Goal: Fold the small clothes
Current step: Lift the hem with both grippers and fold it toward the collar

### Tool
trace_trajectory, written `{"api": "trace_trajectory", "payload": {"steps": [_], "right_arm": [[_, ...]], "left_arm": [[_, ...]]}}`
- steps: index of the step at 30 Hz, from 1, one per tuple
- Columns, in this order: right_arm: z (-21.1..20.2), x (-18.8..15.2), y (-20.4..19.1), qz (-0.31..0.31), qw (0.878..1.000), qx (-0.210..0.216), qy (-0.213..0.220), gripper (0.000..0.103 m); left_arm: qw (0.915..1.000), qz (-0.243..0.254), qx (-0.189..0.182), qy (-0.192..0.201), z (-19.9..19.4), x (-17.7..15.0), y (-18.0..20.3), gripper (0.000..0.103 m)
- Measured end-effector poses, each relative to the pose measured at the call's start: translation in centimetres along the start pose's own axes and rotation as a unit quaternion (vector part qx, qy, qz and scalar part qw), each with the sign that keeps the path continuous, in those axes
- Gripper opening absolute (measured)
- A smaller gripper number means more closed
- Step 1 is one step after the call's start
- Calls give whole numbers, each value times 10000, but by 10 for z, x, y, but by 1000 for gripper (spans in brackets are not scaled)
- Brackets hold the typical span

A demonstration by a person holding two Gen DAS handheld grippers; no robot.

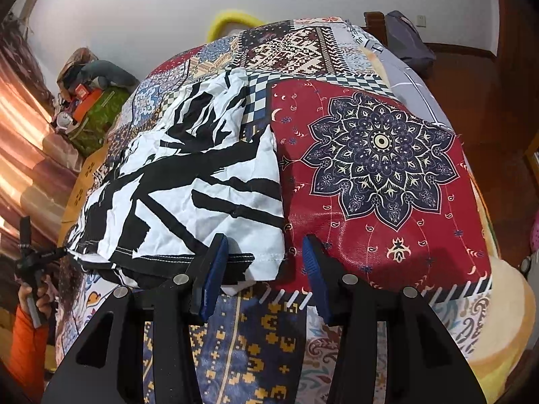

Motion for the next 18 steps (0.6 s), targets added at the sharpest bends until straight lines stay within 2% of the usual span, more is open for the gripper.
{"api": "trace_trajectory", "payload": {"steps": [3,5,6,12,18], "right_arm": [[0,-2,-4,-141,9999,28,-54,37],[2,-5,-7,-264,9996,17,-133,15],[3,-5,-9,-320,9994,-1,-148,10],[-16,5,-21,-574,9981,-1,215,5],[-46,36,-40,-894,9936,56,686,4]], "left_arm": [[10000,-4,18,87,-5,1,1,3],[9998,42,76,189,-11,2,3,2],[9996,65,97,241,-15,3,4,2],[9968,123,151,774,-55,20,7,2],[9915,221,173,1270,-94,51,15,2]]}}
Point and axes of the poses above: each gripper's, at about its wrist camera, not at the fingertips, and z roughly the way its jaws point, y to its right, x to its top, the point moved 6 cm from there along z, roughly the way its jaws point, and after that the axes turned 5 degrees about y, right-handed, at the moved point
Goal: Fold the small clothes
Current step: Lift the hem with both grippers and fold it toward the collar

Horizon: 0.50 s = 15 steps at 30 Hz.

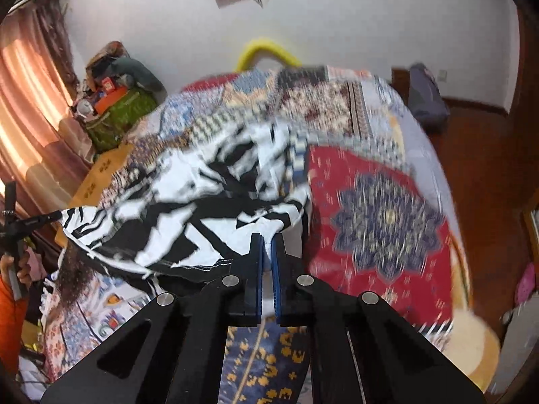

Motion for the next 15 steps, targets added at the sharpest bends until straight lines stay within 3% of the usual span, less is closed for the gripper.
{"api": "trace_trajectory", "payload": {"steps": [7,15], "right_arm": [[-2,54,-6,-126,9984,-119,530,4],[29,103,3,-129,9967,-410,694,4]], "left_arm": [[9988,117,130,461,-10,49,12,2],[9960,253,644,560,29,93,25,2]]}}
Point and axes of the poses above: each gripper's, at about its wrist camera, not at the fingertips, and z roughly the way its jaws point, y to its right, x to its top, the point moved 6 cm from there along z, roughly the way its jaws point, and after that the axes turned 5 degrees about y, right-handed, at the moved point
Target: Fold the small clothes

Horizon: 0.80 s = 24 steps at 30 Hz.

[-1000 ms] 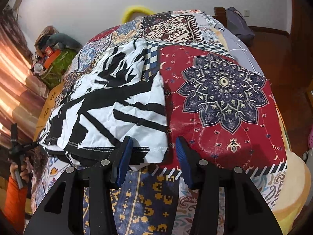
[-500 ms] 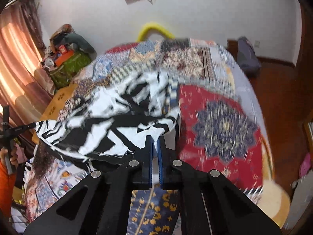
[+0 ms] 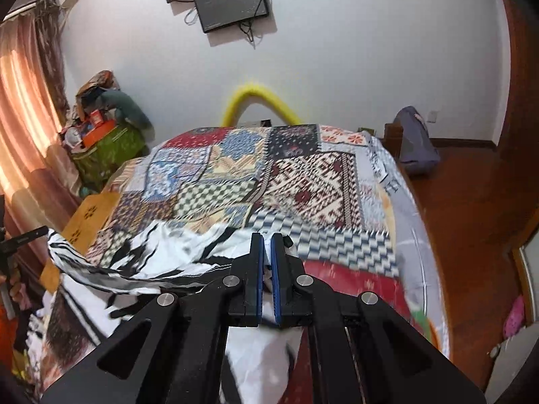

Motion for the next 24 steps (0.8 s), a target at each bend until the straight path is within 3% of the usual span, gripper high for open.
{"api": "trace_trajectory", "payload": {"steps": [14,16,20,21,23,24], "right_arm": [[101,0,30,-189,9964,-583,-593,3],[107,2,36,-143,9961,-623,-603,3],[102,9,42,-93,9969,-610,-487,3],[98,11,41,-113,9972,-601,-441,3],[87,14,41,-112,9972,-648,-359,7],[83,14,39,-106,9976,-574,-359,9]], "left_arm": [[9973,-9,539,-502,134,17,18,2],[9969,-26,541,-574,145,17,20,2],[9970,-192,211,-715,153,18,22,3],[9970,-272,119,-713,151,19,21,6],[9970,-374,58,-668,143,20,17,30],[9973,-391,62,-614,136,20,15,36]]}}
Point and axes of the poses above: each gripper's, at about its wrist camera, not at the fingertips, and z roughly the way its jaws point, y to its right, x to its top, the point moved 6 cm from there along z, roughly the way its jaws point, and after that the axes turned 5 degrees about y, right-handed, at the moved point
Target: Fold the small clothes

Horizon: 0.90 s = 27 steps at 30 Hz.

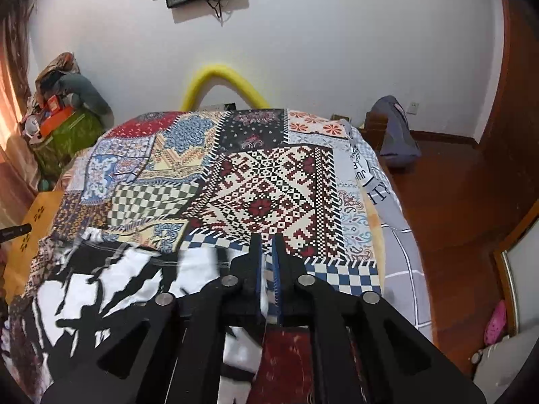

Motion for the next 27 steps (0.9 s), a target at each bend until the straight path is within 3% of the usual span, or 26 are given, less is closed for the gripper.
{"api": "trace_trajectory", "payload": {"steps": [4,7,11,18,21,25,27], "right_arm": [[-32,-16,-6,-52,9997,212,89,48],[-47,-36,-12,-135,9993,348,44,57],[-62,-78,-17,-39,9981,564,-246,61],[-65,-135,-21,479,9921,872,-763,61],[-55,-145,-24,636,9897,878,-940,61],[-54,-145,-29,753,9884,1006,-852,63],[-56,-147,-35,812,9862,1154,-862,58]], "left_arm": [[9997,240,-74,22,-24,-17,-5,44],[9991,381,-133,-155,-38,-43,-13,52],[9976,471,-283,-419,-54,-85,-21,61],[9919,213,-691,-1044,-63,-154,-26,63],[9906,213,-710,-1154,-59,-169,-20,63],[9883,62,-858,-1257,-51,-176,-15,63],[9859,-15,-1018,-1329,-48,-178,-10,58]]}}
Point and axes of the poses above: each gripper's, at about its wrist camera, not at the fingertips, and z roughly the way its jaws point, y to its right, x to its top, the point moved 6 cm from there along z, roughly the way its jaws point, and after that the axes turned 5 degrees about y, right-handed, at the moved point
